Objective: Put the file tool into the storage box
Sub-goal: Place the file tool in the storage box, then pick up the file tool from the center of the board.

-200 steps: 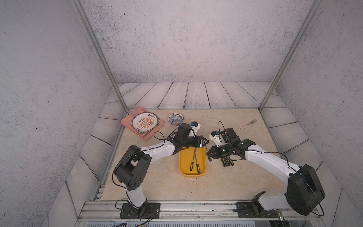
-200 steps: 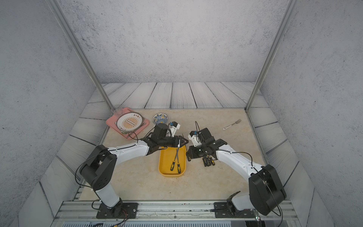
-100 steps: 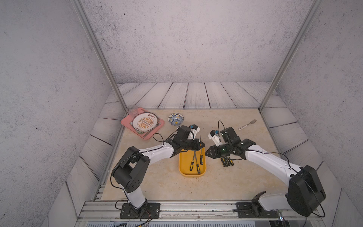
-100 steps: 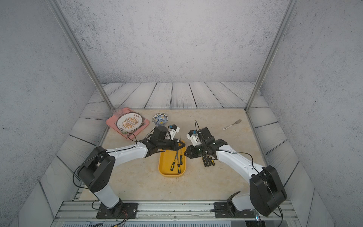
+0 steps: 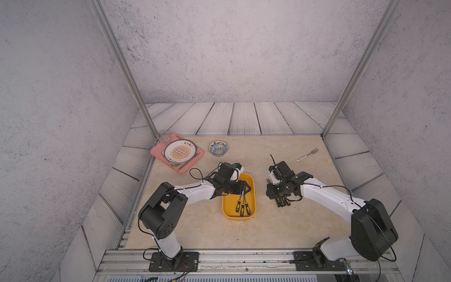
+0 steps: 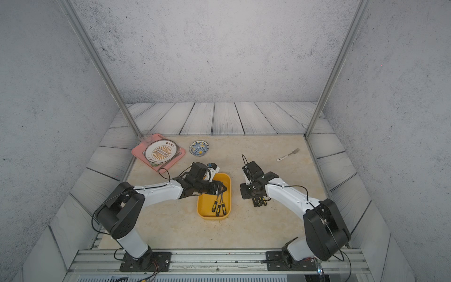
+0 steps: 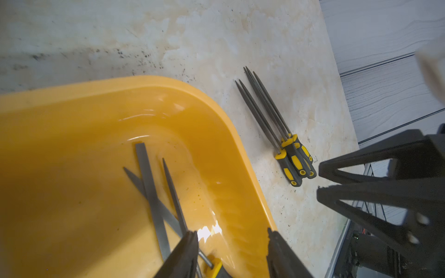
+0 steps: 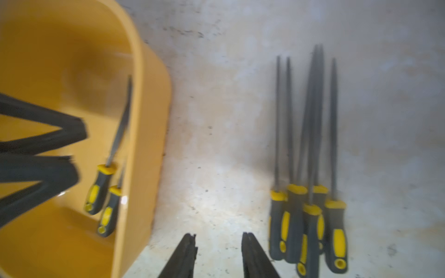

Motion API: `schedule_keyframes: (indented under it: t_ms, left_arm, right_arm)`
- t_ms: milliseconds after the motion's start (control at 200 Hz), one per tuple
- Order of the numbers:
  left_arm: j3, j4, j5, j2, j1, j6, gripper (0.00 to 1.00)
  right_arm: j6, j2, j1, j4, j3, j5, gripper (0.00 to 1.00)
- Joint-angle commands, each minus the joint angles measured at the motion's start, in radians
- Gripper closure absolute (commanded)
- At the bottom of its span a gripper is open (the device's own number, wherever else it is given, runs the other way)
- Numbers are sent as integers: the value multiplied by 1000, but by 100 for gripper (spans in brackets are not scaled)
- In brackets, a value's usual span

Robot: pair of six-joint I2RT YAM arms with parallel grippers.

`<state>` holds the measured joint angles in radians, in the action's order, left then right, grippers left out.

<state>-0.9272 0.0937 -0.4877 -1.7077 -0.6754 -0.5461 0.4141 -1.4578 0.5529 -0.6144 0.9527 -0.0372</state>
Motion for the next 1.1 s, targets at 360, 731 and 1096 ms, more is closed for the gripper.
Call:
schedule_keyframes:
  t_ms: [360,731,1096]
  left_arm:
    - [-10,21,17,7,0,-8,49]
    - [-14,23,18,12,1,-8,49]
    - [-43,40,-14,19,2,-18,48]
  right_arm:
    - [-27,-132,-19,-43,-3,212,63]
    - [-27,-204,-29,-13,-15,145,84]
    - [-18,-69,-30,0,-14,83,100]
